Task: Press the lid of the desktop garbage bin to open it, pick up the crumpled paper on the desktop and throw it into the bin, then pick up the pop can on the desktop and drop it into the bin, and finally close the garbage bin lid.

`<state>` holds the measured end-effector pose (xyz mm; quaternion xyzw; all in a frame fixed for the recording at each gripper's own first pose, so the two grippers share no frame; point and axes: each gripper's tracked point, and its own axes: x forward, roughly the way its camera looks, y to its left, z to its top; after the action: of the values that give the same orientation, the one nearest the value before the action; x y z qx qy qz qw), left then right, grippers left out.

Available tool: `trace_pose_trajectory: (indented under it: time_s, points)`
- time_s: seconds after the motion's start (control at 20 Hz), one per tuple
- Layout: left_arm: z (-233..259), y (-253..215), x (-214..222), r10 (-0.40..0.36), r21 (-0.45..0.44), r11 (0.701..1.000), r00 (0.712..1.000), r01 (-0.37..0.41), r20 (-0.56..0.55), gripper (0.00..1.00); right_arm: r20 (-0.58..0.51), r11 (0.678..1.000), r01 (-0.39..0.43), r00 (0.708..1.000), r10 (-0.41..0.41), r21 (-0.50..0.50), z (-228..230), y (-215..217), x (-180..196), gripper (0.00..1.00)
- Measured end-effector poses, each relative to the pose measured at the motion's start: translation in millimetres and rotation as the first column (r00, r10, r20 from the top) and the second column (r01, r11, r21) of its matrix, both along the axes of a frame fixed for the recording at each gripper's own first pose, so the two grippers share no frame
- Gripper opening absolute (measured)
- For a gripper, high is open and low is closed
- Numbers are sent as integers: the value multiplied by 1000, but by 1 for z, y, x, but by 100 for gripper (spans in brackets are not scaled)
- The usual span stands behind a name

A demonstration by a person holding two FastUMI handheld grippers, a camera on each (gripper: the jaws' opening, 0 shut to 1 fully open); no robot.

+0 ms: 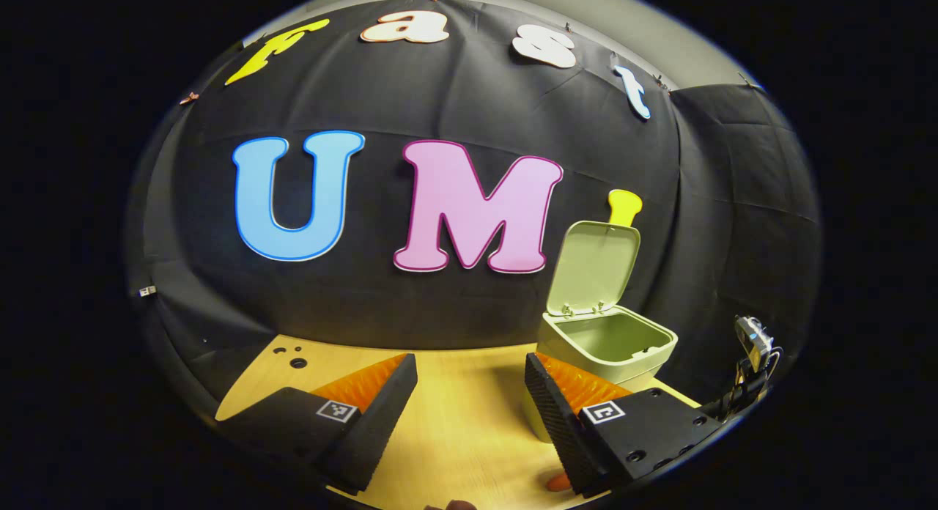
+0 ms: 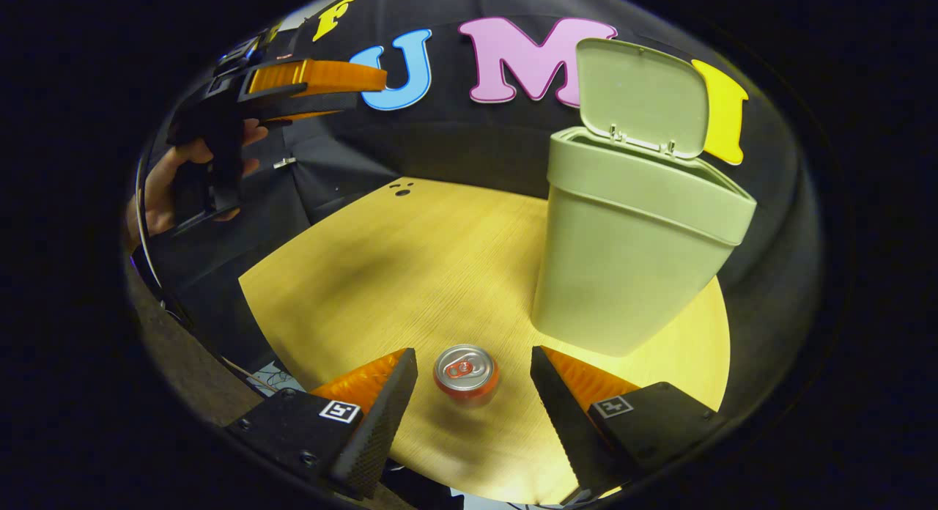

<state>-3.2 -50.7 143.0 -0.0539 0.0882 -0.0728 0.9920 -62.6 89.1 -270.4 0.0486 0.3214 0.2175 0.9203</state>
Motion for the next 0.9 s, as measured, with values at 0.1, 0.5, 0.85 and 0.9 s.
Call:
trace_pose_trajectory:
  time_s: [0.1,0.5,0.85,0.9]
  points:
    - [-4,8,-5,17,8,1000,1000,-17,-9,95,-17,1000,-13,1000,13,-15,-10,4,1,99]
    - [-20,31,-17,62,-2,998,997,-62,-51,96,-95,996,-60,994,54,-60,-49,19,5,99]
    - [-25,44,-20,85,5,996,994,-84,-68,96,-148,993,-74,987,60,-92,-77,28,8,99]
    - [-25,45,-20,87,6,996,994,-87,-68,96,-160,993,-73,985,57,-93,-81,29,7,99]
